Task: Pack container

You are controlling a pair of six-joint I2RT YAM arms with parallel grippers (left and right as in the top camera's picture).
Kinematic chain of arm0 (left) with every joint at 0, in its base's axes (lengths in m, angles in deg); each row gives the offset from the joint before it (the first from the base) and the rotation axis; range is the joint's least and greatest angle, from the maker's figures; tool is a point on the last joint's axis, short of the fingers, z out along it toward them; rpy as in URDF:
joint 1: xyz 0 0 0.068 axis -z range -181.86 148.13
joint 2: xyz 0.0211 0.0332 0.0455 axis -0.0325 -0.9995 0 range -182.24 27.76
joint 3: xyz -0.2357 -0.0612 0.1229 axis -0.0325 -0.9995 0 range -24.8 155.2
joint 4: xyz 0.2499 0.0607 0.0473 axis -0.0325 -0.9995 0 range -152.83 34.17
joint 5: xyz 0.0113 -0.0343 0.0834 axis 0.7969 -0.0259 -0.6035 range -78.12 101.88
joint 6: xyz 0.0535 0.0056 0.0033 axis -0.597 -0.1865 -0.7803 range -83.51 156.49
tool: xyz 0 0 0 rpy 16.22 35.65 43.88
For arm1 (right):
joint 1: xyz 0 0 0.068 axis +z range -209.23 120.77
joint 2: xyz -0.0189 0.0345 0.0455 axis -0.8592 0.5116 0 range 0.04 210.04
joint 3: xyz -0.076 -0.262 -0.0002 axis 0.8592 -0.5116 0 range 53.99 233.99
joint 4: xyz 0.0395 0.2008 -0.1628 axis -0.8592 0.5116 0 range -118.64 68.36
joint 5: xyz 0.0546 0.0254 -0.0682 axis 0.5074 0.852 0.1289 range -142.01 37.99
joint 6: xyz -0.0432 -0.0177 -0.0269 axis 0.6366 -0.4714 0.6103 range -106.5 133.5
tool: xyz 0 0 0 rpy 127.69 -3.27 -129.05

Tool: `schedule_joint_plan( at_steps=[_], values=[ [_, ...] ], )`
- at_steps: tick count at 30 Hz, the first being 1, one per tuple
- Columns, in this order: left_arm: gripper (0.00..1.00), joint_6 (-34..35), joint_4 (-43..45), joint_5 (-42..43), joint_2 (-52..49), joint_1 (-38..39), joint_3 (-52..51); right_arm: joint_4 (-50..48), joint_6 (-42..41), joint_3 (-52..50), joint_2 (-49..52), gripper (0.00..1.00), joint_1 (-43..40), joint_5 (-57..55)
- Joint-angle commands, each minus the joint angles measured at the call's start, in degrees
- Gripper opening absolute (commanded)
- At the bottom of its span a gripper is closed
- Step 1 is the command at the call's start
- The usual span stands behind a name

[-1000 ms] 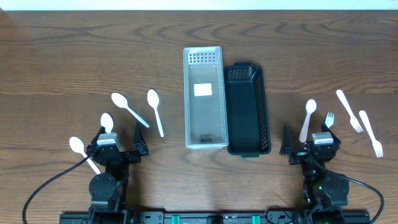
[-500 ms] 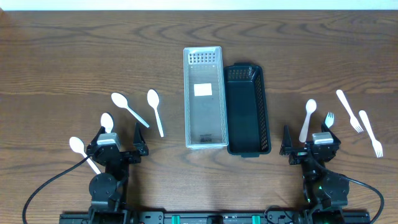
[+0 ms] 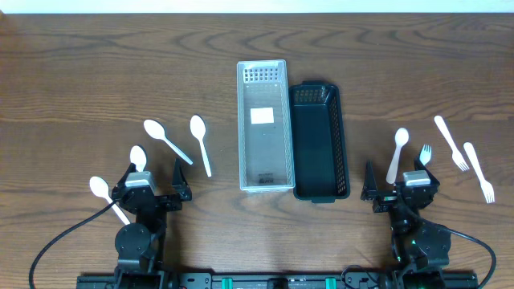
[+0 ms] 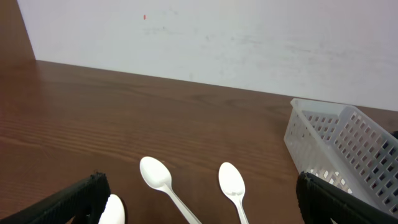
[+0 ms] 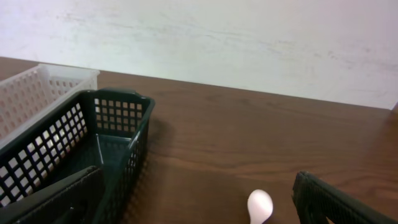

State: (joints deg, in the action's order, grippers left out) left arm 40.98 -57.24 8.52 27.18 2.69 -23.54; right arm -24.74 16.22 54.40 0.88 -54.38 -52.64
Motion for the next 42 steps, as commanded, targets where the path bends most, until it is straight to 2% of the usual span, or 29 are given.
schedule_joint_plan(
  at_steps=[1,8,14,20,26,29,32,42],
  values=[
    [0.98,0.3,-2.4,-0.5,0.3,-0.3,-1.0,0.3,-3.9,-0.1,-0.3,0.99,0.4,1.1],
    [0.98,2.5,-5.8,-0.3,-1.2,-0.2,5.7,2.7,-13.1,2.4,1.7,0.99,0.4,1.1],
    [0.98,2.4,-13.7,-0.3,-13.3,-0.2,20.3,10.7,-13.4,14.6,9.8,0.99,0.0,0.9],
    [0.98,2.4,-27.3,-0.3,-32.2,-0.2,39.6,24.9,-13.4,32.7,25.9,0.99,-2.8,0.9],
    [0.98,2.4,-41.5,-0.3,-48.0,-0.3,56.3,46.5,-13.1,56.2,48.9,0.99,-8.0,0.9],
    [0.98,2.5,-43.0,-0.3,-52.1,-0.2,58.2,57.7,-12.9,67.5,60.1,0.99,-9.7,0.9],
    [0.98,2.5,-44.2,-0.3,-54.6,-0.3,58.2,60.8,-13.0,74.4,68.3,0.99,-10.0,2.3],
    [0.98,2.4,-46.1,-0.3,-57.5,-0.3,58.2,57.2,-13.2,76.8,88.3,0.99,-12.3,-0.2]
  ],
)
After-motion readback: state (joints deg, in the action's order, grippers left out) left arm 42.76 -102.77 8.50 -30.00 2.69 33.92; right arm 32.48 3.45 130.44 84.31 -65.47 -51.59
